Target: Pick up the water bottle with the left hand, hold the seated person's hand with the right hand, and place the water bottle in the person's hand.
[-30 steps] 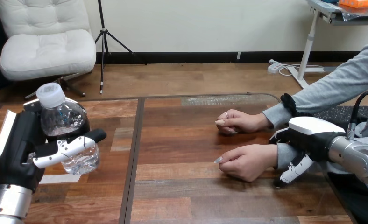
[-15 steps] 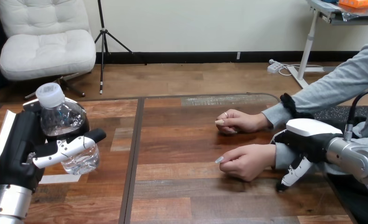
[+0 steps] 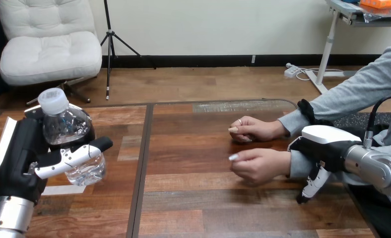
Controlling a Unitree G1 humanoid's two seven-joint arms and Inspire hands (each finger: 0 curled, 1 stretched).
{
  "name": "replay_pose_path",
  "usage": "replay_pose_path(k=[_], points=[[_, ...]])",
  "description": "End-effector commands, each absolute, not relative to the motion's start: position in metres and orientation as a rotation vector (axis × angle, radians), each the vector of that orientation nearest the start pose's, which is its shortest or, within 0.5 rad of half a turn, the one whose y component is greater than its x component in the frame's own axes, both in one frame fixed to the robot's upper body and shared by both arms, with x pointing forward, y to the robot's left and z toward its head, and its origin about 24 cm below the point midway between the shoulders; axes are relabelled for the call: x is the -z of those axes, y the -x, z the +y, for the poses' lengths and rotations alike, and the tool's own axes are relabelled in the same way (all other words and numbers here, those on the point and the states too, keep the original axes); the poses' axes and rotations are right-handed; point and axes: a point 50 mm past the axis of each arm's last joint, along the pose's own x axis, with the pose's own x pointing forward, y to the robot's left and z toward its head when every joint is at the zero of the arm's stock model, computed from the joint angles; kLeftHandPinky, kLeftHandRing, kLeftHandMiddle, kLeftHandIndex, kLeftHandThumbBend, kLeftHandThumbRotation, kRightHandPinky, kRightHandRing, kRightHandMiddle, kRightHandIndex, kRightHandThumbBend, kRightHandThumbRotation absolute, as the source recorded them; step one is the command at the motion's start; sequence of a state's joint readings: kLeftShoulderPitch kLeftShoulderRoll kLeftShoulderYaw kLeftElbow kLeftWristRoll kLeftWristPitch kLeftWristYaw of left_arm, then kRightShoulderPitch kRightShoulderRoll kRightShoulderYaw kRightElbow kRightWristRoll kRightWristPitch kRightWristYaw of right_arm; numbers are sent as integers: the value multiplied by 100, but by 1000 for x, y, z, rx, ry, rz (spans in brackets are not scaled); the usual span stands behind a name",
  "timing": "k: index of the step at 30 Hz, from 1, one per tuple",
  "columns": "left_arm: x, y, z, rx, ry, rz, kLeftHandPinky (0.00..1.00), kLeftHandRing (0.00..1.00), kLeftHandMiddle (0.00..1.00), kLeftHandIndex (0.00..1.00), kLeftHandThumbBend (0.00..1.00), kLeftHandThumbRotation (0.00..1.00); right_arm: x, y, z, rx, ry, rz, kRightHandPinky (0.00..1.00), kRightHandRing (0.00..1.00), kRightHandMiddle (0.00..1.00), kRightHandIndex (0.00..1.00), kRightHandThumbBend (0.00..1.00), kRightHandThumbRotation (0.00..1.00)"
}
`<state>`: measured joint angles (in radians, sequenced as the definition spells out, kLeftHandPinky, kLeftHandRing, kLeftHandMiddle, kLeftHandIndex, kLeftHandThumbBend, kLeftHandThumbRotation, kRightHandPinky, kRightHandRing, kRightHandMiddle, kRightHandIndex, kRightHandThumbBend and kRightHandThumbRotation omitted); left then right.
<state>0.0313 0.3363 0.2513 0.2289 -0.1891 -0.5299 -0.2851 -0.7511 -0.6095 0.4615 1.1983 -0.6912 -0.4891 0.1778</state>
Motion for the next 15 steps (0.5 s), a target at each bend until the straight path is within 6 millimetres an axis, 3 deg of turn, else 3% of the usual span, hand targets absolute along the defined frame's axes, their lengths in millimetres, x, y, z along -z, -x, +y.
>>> replay_pose_path(k=[1,15], points=[[-91,-237,263,22,-255,-442,26,33,37,40,65,0,-53,-355,-231,-614,1391,189,48,51,57,57,95,1],[-91,-237,263,8,-253,-435,26,33,37,40,66,0,-54,-355,-233,-581,1353,180,36,40,46,47,89,0]])
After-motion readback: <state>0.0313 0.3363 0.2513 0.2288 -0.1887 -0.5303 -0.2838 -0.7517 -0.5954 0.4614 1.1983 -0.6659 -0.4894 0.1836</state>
